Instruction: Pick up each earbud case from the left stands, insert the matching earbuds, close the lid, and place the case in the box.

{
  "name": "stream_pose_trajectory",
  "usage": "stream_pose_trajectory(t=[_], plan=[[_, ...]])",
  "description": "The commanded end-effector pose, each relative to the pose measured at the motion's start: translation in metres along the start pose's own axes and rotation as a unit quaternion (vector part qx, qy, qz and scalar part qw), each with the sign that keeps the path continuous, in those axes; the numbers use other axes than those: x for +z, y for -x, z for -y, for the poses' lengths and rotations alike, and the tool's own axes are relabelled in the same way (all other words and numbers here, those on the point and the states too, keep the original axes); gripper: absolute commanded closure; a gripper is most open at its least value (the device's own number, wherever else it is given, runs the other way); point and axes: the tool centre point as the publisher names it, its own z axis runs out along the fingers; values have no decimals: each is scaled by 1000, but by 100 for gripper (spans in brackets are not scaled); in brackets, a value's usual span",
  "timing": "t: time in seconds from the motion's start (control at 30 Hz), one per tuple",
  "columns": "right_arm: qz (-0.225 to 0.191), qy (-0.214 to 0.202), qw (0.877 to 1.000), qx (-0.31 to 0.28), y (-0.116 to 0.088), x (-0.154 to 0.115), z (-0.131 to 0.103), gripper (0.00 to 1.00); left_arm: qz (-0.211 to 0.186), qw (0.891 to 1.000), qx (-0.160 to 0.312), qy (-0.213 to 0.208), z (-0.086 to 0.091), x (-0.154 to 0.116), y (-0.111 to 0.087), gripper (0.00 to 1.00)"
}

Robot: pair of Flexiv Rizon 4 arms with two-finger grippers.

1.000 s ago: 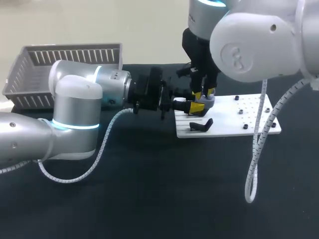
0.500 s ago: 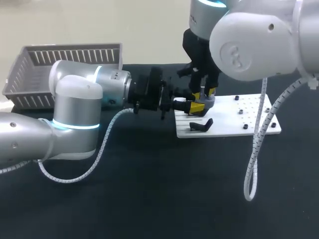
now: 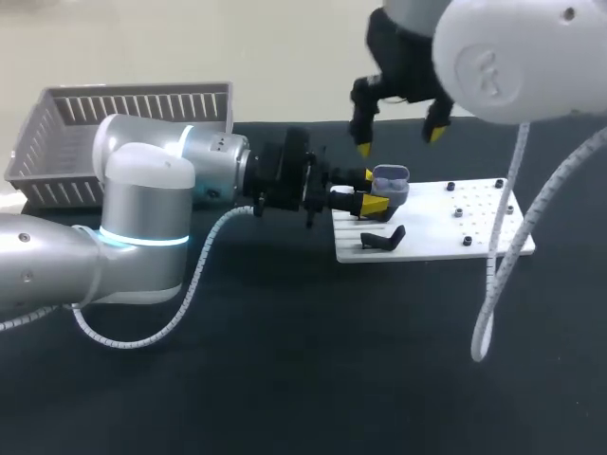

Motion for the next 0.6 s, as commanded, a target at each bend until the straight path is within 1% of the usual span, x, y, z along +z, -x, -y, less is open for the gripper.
stream_pose_trajectory(t=[0.03,0.07,0.17,0.27,0.43,0.6], plan=[[20,-3,999,34,5,7,19,0,1,1000,1,1,1,0,-1,100],[19,-14,999,43,9,10,23,0,1,1000,1,1,1,0,-1,100],[13,-22,998,59,20,18,35,0,1,1000,1,1,1,0,-1,100],[4,-20,997,69,25,25,43,0,1,1000,1,1,1,0,-1,100],[-8,-18,997,78,26,39,50,0,1,1000,1,1,1,0,-1,100],[-19,-5,996,91,25,51,57,0,1,1000,1,1,1,0,-1,100]])
